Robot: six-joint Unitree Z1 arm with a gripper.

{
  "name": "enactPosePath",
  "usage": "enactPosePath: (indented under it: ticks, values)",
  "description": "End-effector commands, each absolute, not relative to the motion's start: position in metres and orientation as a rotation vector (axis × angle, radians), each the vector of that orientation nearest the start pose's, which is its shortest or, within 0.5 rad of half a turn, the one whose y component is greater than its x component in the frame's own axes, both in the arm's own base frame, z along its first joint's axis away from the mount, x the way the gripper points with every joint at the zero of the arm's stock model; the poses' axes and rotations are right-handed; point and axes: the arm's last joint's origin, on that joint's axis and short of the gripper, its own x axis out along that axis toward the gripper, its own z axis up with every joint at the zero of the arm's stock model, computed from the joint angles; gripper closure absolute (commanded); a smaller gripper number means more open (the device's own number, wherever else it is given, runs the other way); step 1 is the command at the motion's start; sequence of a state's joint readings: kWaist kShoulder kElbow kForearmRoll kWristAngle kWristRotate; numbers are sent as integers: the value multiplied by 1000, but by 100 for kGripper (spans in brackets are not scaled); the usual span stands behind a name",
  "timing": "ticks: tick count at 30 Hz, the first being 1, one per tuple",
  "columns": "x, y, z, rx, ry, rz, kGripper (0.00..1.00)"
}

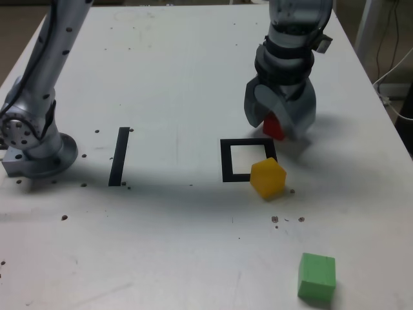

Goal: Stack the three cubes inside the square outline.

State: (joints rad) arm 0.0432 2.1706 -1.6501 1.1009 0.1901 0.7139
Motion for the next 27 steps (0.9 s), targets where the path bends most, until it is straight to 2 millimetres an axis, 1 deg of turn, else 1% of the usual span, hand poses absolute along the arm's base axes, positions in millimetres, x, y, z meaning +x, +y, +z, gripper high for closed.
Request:
enactPosePath:
  ticks: [1,6,15,19,23,27]
  values:
    - [409,26,214,660,1634,-409,68]
    - [408,26,213,651,1649,-407,71]
    - [407,26,212,643,1657,-405,71]
    - [406,26,216,624,1653,-390,71]
    - [400,25,225,556,1650,-332,71]
    - [390,22,230,444,1661,-268,71]
